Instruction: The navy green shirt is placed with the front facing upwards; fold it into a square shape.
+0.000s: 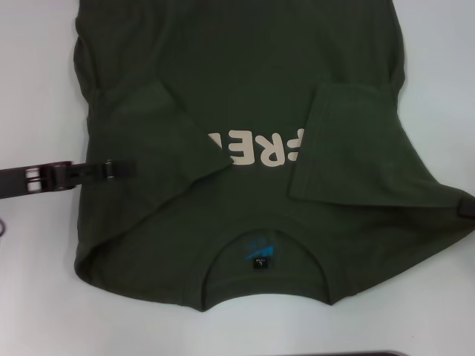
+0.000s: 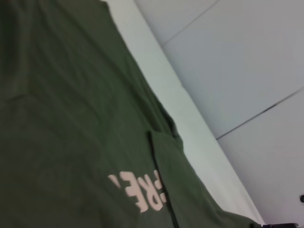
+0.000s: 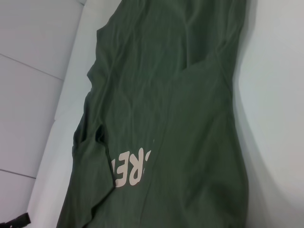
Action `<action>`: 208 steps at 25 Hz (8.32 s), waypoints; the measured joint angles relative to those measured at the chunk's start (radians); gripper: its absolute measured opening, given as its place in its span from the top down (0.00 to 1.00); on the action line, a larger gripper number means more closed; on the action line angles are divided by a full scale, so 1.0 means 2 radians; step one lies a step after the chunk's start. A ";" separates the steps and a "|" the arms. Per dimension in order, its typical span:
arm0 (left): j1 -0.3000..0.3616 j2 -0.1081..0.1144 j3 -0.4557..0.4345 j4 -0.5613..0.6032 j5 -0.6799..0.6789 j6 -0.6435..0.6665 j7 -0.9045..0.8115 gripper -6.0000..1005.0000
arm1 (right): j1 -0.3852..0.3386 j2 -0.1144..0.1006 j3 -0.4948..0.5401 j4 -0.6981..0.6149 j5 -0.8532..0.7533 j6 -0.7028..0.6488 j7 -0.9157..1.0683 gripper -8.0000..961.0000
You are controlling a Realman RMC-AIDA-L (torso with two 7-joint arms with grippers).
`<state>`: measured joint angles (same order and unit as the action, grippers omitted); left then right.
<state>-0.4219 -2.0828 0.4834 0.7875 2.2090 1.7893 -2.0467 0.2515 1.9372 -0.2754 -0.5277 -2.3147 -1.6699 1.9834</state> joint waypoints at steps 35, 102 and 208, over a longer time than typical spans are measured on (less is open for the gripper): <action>-0.029 0.018 -0.025 0.012 0.202 0.029 -0.061 0.13 | 0.004 -0.005 0.008 -0.001 0.000 0.007 0.003 0.96; -0.053 0.020 -0.015 -0.015 0.218 -0.011 -0.061 0.27 | 0.013 -0.005 0.009 -0.001 0.000 0.013 0.005 0.96; -0.039 0.033 -0.011 0.014 0.254 0.059 -0.045 0.95 | -0.056 -0.001 0.045 0.004 -0.003 -0.012 -0.038 0.96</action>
<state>-0.4993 -2.0172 0.4607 0.8155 2.7164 1.9082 -2.1360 0.1393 1.9358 -0.1857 -0.5191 -2.3209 -1.6942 1.9075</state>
